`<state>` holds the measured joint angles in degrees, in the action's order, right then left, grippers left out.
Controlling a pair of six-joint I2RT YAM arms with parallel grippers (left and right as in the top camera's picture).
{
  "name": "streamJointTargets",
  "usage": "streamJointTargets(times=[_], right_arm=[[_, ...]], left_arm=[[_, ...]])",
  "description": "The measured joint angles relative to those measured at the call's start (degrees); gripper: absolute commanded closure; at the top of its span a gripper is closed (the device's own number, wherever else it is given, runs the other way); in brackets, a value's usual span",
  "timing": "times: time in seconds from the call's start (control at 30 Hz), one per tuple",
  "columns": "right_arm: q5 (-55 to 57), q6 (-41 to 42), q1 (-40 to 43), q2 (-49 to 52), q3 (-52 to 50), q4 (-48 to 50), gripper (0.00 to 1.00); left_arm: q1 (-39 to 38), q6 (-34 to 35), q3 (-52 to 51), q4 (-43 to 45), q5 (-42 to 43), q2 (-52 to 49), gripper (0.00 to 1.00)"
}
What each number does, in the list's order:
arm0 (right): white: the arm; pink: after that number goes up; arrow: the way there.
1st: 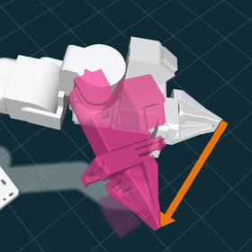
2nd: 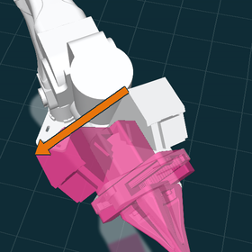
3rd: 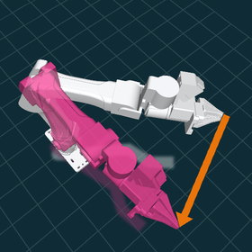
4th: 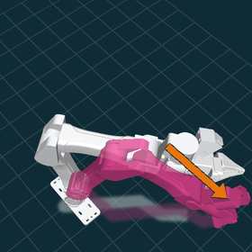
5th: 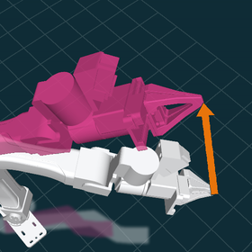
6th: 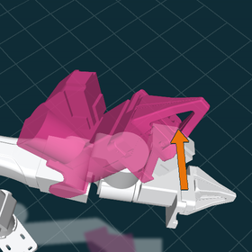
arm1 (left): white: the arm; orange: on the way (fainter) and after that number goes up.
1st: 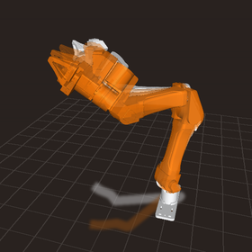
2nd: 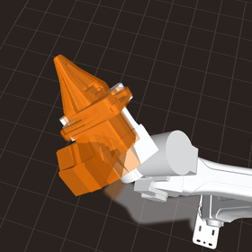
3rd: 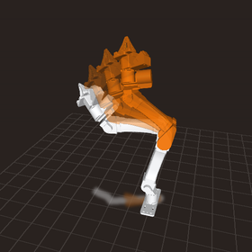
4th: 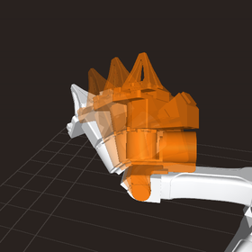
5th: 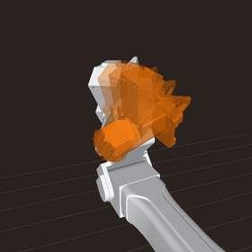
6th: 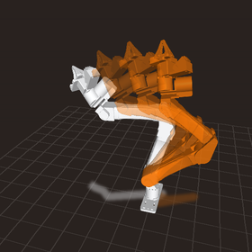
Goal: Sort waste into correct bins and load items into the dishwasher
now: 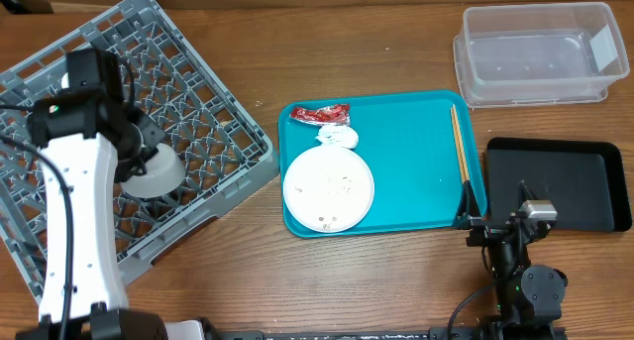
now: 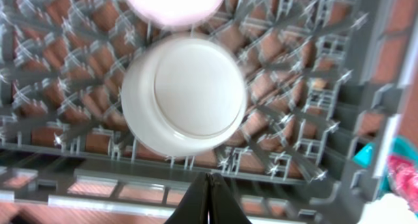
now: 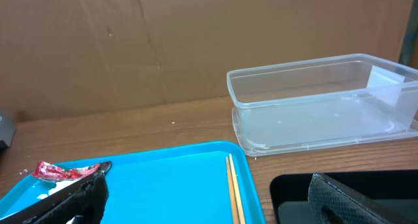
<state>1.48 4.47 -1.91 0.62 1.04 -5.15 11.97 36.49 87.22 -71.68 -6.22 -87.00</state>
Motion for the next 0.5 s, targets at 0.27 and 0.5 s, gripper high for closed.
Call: streamJointTargets(times=[0.27,0.5], right_arm=[[0.0,0.0,0.0,0.0,0.0,0.0,0.0],[0.0,0.0,0.0,0.0,0.0,0.0,0.0]], left_arm=[[0.0,0.0,-4.2,4.5,-4.3,-4.3,0.96],[0.0,0.0,-6.3,3.7,-4.3,-8.9,0.96]])
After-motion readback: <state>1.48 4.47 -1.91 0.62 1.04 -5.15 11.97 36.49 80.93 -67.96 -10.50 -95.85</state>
